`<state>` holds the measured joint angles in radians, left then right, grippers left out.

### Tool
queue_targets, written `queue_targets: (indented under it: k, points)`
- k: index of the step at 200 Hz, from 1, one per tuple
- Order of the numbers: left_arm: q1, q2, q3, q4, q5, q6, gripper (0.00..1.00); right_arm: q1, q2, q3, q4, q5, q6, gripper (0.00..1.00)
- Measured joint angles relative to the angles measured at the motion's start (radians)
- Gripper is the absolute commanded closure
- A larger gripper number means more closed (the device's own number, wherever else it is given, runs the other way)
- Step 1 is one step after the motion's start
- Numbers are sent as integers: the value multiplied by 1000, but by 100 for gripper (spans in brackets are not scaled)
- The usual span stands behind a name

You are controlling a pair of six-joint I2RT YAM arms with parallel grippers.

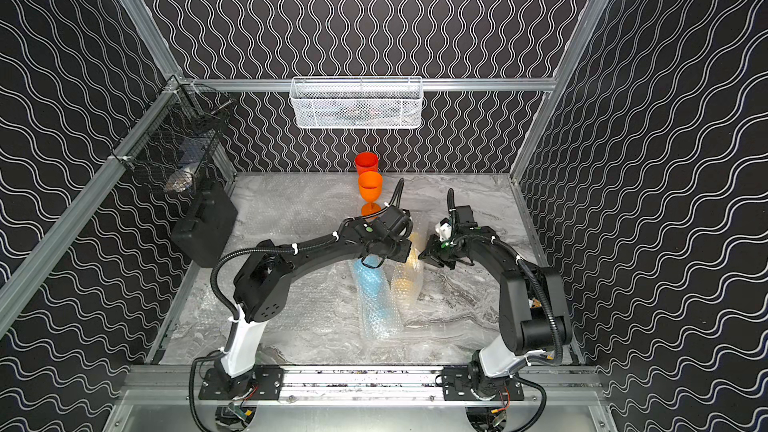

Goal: Unpack wine glasses from bubble wrap
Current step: Unwrap the wine glass from the bubble wrap.

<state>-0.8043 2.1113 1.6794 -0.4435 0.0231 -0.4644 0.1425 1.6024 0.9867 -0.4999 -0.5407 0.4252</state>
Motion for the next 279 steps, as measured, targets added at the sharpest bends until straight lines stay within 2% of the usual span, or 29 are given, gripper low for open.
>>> queue_targets:
  k: [52, 100, 134, 188, 279]
  points:
    - [22, -72, -120, 86, 30, 21, 92, 35, -5, 39, -18, 53, -3, 78]
    - [43, -88, -173, 180, 81, 14, 92, 68, -30, 116, -68, 98, -16, 75]
    - [47, -89, -175, 216, 108, 13, 92, 73, -16, 192, -107, 155, -43, 71]
    - [53, -88, -172, 233, 133, 6, 92, 139, 58, 264, -151, 261, -97, 68]
    - [54, -69, -160, 240, 156, -12, 91, 190, 103, 281, -189, 396, -127, 67]
